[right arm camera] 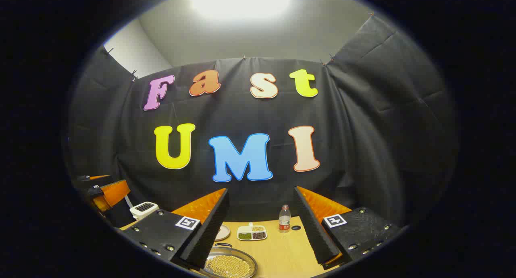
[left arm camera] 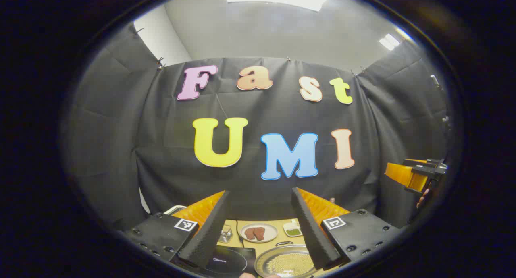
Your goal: First push the handle of the pot to place it horizontally, then grasp the pot with both hands and set it on the induction cooktop.
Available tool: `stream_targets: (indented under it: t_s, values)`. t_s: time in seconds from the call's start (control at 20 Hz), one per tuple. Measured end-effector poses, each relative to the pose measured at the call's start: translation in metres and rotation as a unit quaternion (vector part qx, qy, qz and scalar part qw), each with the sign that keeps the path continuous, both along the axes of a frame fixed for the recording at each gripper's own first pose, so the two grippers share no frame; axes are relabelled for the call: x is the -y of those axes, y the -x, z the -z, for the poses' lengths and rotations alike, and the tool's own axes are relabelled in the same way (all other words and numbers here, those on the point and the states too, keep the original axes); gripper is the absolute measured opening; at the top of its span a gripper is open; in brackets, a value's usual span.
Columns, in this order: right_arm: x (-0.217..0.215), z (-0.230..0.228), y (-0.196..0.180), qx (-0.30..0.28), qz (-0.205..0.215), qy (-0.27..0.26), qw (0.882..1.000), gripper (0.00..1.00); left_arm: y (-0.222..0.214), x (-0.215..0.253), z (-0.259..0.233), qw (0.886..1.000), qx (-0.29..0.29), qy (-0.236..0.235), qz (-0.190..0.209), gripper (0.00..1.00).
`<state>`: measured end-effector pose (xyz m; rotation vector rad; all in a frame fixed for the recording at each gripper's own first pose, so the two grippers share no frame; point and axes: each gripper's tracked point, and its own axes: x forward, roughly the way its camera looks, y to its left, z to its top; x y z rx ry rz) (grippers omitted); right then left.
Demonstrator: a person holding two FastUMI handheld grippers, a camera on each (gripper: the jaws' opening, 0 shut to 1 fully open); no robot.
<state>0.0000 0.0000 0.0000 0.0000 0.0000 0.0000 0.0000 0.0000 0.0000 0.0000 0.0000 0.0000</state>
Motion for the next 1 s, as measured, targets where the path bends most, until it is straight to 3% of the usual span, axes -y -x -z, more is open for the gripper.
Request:
stream_targets:
  t_s: [0.45, 0.75, 1.0]
  values:
    - [-0.008, 0.019, -0.001, -0.021, 0.028, 0.016, 0.999, 0.96, -0.005, -0.017, 0.011, 1.0, 0.002, 0.014, 0.026, 0.97]
    - [-0.021, 0.031, -0.017, -0.041, -0.01, 0.017, 0.999, 0.96, -0.017, -0.018, 0.017, 1.0, -0.008, 0.017, 0.007, 0.98]
    - [-0.034, 0.075, -0.022, -0.101, -0.049, 0.012, 0.994, 0.96, -0.025, -0.02, 0.035, 1.0, -0.029, 0.003, -0.012, 0.98]
